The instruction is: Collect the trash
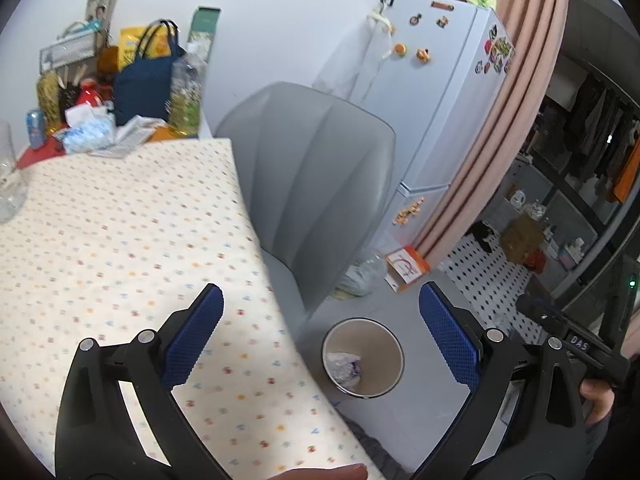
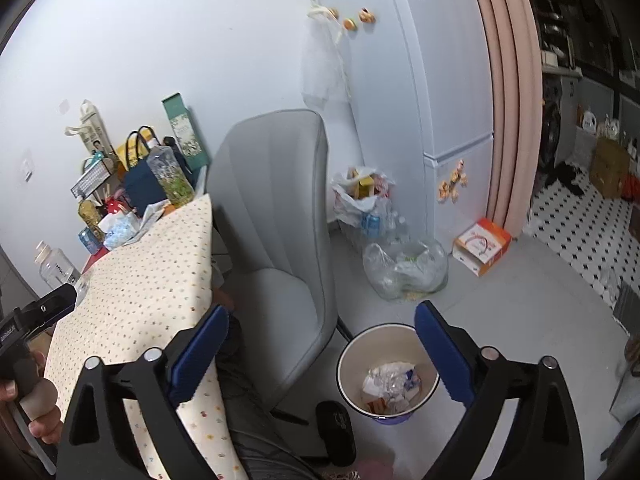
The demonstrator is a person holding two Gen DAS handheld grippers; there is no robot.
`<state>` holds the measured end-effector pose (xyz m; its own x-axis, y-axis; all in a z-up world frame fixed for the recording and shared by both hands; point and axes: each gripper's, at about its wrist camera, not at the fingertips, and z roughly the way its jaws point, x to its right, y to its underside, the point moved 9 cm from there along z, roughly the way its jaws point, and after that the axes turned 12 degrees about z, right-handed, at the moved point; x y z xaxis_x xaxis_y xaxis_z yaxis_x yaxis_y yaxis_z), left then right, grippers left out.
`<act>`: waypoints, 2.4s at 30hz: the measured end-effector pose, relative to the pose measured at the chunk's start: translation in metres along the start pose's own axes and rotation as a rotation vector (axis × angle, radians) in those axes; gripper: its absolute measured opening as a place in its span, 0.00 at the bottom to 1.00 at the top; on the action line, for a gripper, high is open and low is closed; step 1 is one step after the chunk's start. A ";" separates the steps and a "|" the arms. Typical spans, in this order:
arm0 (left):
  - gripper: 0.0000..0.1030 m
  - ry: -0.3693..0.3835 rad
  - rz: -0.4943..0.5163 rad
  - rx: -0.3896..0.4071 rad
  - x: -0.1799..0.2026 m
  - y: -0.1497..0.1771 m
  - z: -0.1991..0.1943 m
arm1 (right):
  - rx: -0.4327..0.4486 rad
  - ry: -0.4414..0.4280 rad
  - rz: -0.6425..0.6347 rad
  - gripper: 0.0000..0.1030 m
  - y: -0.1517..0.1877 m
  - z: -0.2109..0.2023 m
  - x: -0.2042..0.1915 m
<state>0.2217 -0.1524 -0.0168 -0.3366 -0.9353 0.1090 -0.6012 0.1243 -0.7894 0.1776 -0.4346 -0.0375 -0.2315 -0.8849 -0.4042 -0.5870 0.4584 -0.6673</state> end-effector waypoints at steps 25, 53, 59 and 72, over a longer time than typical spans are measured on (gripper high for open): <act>0.94 -0.272 -0.039 0.156 -0.061 0.022 -0.162 | 0.088 -0.176 -0.185 0.92 0.019 -0.098 -0.121; 0.94 -0.433 -0.097 0.201 -0.110 0.076 -0.238 | 0.074 -0.267 -0.246 0.93 0.086 -0.114 -0.195; 0.94 -0.430 -0.097 0.199 -0.109 0.076 -0.238 | 0.082 -0.258 -0.255 0.93 0.087 -0.114 -0.197; 0.94 -0.426 -0.087 0.190 -0.106 0.075 -0.234 | 0.086 -0.245 -0.265 0.93 0.084 -0.114 -0.191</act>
<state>0.0430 0.0333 0.0537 0.0602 -0.9971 -0.0462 -0.4570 0.0136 -0.8893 0.0842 -0.2367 0.0547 0.1181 -0.9325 -0.3413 -0.5323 0.2307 -0.8145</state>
